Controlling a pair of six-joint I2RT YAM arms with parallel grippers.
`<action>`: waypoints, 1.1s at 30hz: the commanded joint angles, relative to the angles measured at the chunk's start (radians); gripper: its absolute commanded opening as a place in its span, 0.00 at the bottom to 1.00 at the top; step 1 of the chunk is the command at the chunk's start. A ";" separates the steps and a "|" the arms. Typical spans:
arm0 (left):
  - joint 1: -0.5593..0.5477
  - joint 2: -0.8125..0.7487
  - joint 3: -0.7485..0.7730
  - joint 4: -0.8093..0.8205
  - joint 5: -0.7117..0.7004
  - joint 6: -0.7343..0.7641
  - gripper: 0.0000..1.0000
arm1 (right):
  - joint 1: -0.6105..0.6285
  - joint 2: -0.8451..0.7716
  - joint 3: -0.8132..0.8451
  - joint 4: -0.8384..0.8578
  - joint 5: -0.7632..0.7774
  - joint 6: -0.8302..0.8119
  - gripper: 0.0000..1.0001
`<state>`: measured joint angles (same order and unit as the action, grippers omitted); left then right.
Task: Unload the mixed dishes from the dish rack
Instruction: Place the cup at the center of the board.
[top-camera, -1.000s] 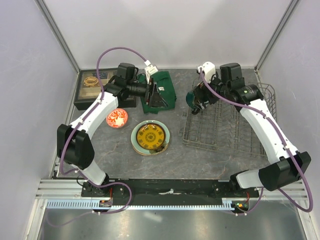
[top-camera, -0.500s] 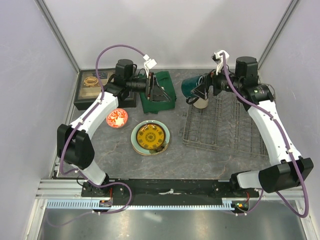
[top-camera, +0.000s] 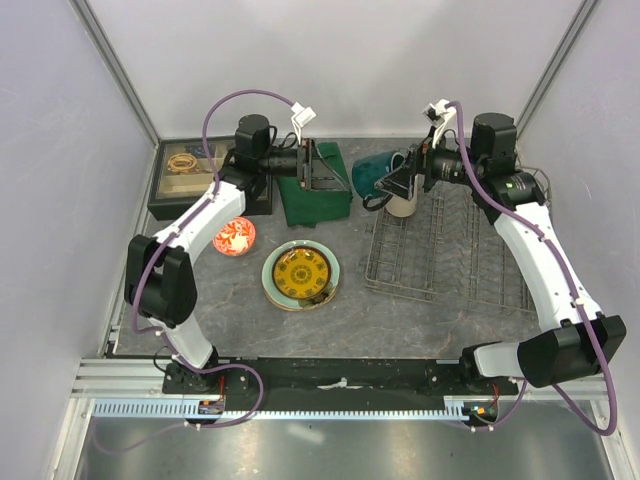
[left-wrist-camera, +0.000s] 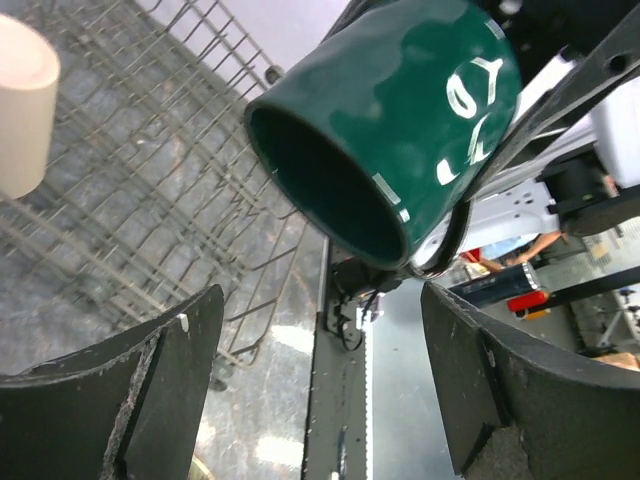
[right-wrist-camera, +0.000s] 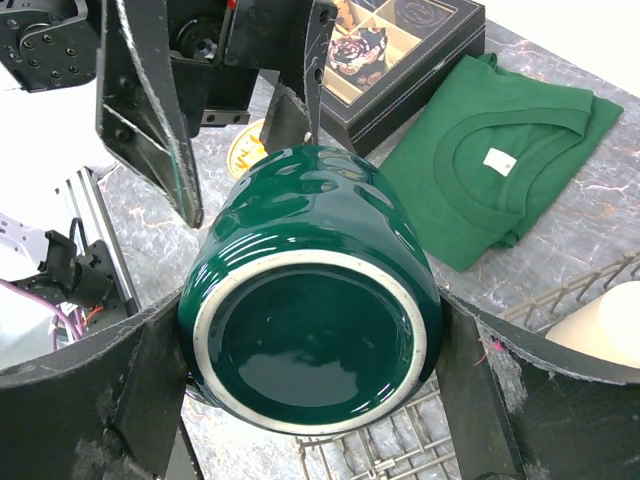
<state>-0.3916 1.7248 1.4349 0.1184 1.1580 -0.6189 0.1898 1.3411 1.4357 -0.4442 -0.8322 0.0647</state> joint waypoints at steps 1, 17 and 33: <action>-0.015 0.004 0.009 0.161 0.052 -0.137 0.86 | -0.003 -0.025 -0.003 0.107 -0.050 0.015 0.00; -0.059 0.059 0.036 0.314 0.046 -0.280 0.77 | -0.001 -0.020 -0.027 0.125 -0.054 0.018 0.00; -0.110 0.127 0.033 0.642 0.029 -0.573 0.40 | 0.002 -0.031 -0.086 0.165 -0.041 0.007 0.00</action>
<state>-0.4908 1.8393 1.4487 0.6106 1.1831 -1.0763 0.1898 1.3415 1.3609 -0.3836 -0.8463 0.0750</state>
